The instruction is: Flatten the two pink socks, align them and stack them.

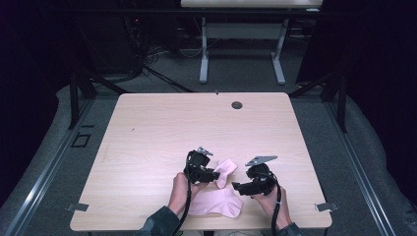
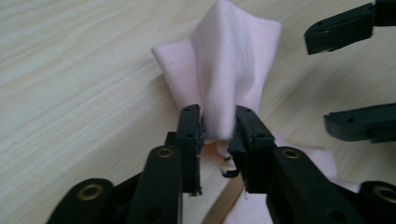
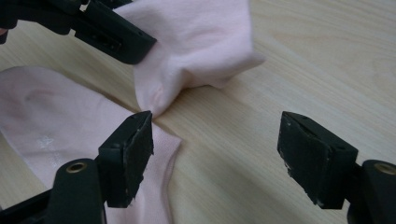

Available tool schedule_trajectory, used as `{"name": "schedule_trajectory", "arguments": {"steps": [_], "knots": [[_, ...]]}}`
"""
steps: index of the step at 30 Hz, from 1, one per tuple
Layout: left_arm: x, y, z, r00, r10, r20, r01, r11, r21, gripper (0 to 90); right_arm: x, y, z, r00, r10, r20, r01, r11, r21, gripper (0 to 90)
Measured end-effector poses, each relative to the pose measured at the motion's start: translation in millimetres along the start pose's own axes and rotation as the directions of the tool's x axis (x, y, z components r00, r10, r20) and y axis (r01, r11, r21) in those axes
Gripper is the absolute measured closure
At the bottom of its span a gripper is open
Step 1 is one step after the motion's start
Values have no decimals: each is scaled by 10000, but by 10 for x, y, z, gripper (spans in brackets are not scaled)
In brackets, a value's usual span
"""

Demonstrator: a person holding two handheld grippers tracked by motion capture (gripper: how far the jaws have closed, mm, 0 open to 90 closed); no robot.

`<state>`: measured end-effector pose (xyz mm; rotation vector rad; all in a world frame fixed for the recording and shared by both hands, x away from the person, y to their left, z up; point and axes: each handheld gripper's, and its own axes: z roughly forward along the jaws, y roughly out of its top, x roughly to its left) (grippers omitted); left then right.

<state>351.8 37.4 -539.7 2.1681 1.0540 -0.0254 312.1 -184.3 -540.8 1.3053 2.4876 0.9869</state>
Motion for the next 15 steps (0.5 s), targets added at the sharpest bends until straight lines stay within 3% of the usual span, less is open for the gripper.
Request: {"name": "schedule_trajectory", "arguments": {"steps": [4,7,10,13,15], "knots": [[11,-18,-147,9999,117,31,-115,9989,-452,478,10,11,29,10000,51,20,-51,10000,-85,262],[53,-50,-277,9996,277,-87,-281,9983,-512,431,46,12,13,9999,63,124,-60,9997,-232,262],[114,-95,-331,9958,610,-677,-629,9976,-271,437,142,18,-23,9994,-181,298,193,9989,-420,262],[198,-133,-271,9945,697,-783,-696,9976,38,462,227,38,17,9991,-312,286,325,9985,-444,258],[217,-149,-199,9946,844,-597,-830,9962,258,475,237,57,76,9996,-196,181,202,9993,-327,260]]}}
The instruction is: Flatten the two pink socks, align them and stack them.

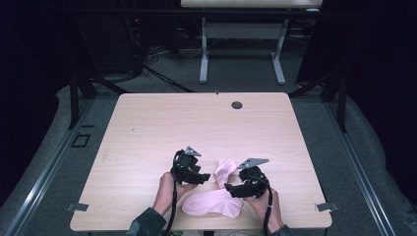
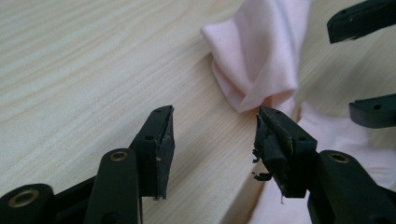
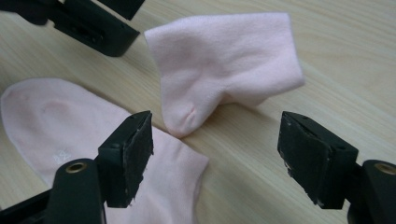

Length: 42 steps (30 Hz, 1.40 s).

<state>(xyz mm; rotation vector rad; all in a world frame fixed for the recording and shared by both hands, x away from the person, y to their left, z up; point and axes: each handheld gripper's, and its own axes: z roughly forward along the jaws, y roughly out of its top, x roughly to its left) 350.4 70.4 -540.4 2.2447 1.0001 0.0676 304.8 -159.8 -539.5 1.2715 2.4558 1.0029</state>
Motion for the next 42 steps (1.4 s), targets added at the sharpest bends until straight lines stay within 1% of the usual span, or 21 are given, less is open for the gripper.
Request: {"name": "schedule_trajectory", "arguments": {"steps": [3,7,10,12,16,18,19,20,21,22,24,25,26,29,34,36,37,38,40,41,42], "knots": [[-8,-7,119,9994,164,302,-168,9998,147,483,-34,20,85,9989,442,-160,-442,9990,20,283],[-20,24,220,9960,542,707,-558,9982,212,530,-60,48,136,9981,600,-142,-598,9981,144,342],[-22,54,266,9903,747,1168,-766,9970,117,622,-96,60,190,9970,758,-150,-753,9967,312,396],[-29,72,291,9881,933,1221,-950,9954,80,687,-123,65,226,9954,908,-297,-899,9955,306,443],[-42,95,335,9845,967,1461,-948,9953,-202,813,-165,78,287,9926,1134,-445,-1118,9931,364,608],[-60,107,354,9847,981,1439,-941,9950,-339,869,-186,82,316,9919,1131,-575,-1107,9929,429,675],[-72,115,362,9871,1028,1225,-990,9944,-364,884,-194,84,335,9913,1149,-646,-1123,9928,421,702],[-74,122,375,9860,1033,1309,-991,9943,-383,887,-201,85,353,9901,1235,-662,-1211,9919,388,738],[-85,128,385,9881,1031,1142,-989,9942,-417,889,-215,87,365,9901,1224,-689,-1198,9920,399,768],[-83,133,394,9875,1013,1211,-966,9943,-440,891,-222,89,378,9892,1273,-721,-1249,9915,372,796],[-94,139,406,9900,1048,948,-1003,9937,-506,896,-230,89,388,9894,1269,-707,-1246,9916,360,830],[-91,142,406,9902,1063,908,-1016,9933,-549,897,-231,88,388,9896,1252,-704,-1230,9918,352,837],[-84,144,405,9888,1080,1034,-1022,9930,-598,898,-231,86,382,9902,1228,-660,-1207,9921,351,841],[-87,144,373,9902,1144,797,-1089,9916,-701,900,-233,84,343,9926,1116,-469,-1101,9933,346,845],[-76,128,231,9905,1369,115,-1353,9867,-903,900,-224,106,209,9979,639,35,-640,9972,384,845],[-87,109,139,9861,1625,-347,-1652,9812,-1001,900,-223,128,156,9989,378,275,-391,9980,499,844],[-100,98,92,9813,1817,-639,-1872,9778,-945,900,-222,142,124,9990,103,436,-132,9977,666,844],[-107,83,46,9798,1876,-691,-1935,9769,-909,900,-205,154,107,9981,1,613,-39,9980,628,844],[-137,39,-28,9696,2148,-1171,-2240,9720,-714,900,-189,175,59,9979,-46,645,11,9985,548,844],[-156,11,-57,9659,2248,-1282,-2345,9698,-665,900,-179,192,30,9962,-262,829,203,9972,717,844],[-184,-15,-77,9589,2402,-1509,-2494,9673,-454,900,-160,205,15,9964,-306,786,253,9974,682,843]]}}
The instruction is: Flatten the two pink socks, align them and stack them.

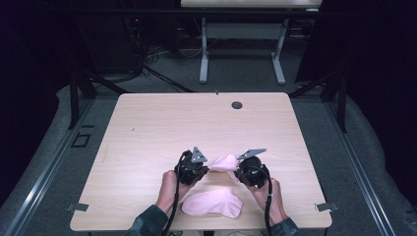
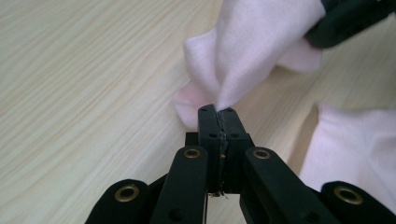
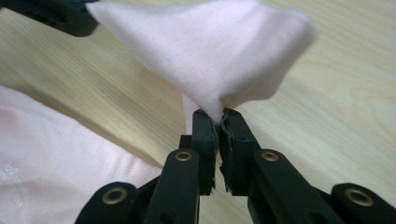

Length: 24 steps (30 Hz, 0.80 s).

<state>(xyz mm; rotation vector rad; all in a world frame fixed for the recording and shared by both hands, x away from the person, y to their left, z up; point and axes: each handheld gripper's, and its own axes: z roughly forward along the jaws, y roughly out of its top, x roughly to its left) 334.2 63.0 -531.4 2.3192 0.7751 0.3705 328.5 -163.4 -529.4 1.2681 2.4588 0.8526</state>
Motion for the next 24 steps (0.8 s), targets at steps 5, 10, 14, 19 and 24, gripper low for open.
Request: {"name": "schedule_trajectory", "arguments": {"steps": [5,10,14,19,24], "knots": [[-150,-91,16,9991,413,-37,-407,9942,999,892,108,64,74,9976,-679,142,662,9932,955,794],[-79,-153,-32,9971,-377,655,305,9937,1079,667,109,31,195,9972,-604,-438,657,9890,1322,645],[75,-160,-148,9942,-979,437,943,9926,771,498,26,-8,105,9958,-308,-860,374,9965,753,550],[327,-140,-214,9822,-1871,-136,1875,9813,432,407,-136,12,-44,9988,-148,-467,158,9997,208,521],[488,-118,-110,9689,-2443,-390,2464,9668,674,421,-222,84,3,9997,-190,-164,188,9998,-105,531]]}}
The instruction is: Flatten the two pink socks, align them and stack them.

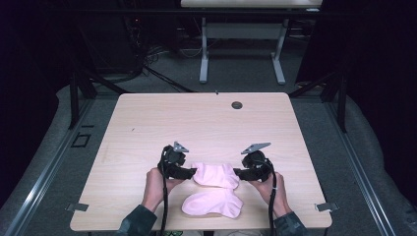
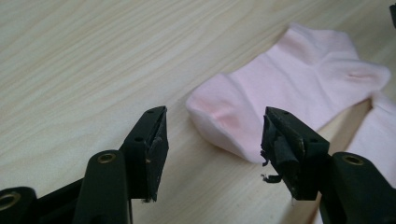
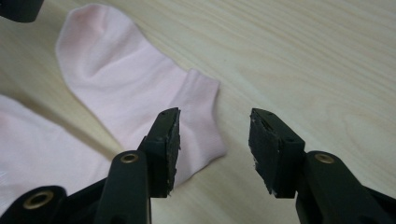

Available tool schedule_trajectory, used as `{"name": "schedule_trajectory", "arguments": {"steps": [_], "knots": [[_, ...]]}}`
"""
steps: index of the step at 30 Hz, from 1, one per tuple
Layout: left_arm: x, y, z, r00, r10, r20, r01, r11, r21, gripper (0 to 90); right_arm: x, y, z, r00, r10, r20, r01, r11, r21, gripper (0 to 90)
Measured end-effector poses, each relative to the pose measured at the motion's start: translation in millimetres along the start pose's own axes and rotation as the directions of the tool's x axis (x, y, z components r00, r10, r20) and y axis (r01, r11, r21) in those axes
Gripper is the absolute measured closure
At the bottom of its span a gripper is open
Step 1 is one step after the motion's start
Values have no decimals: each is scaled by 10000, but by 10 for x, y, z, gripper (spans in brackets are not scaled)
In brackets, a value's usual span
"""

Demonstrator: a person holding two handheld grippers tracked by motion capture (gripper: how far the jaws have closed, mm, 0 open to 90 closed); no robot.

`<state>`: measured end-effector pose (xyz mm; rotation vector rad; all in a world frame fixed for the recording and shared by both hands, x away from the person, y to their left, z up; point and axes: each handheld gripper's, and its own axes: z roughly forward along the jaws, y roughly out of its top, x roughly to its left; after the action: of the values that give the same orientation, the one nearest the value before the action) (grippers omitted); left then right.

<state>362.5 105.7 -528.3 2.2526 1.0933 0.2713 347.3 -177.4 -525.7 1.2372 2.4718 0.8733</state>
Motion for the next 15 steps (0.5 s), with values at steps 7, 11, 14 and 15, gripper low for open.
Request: {"name": "schedule_trajectory", "arguments": {"steps": [7,11,14,15], "knots": [[89,38,218,9987,-409,288,393,9978,530,513,-42,35,265,9997,-118,-231,132,9981,604,547],[88,47,277,9984,-433,369,404,9961,781,590,-39,35,353,9995,-110,-283,134,9962,858,589],[104,39,292,9974,-528,495,483,9949,885,658,-39,32,391,9995,-178,-271,205,9945,1030,632],[109,35,296,9973,-523,520,474,9946,919,680,-43,31,400,9993,-272,-243,298,9931,1137,649]]}}
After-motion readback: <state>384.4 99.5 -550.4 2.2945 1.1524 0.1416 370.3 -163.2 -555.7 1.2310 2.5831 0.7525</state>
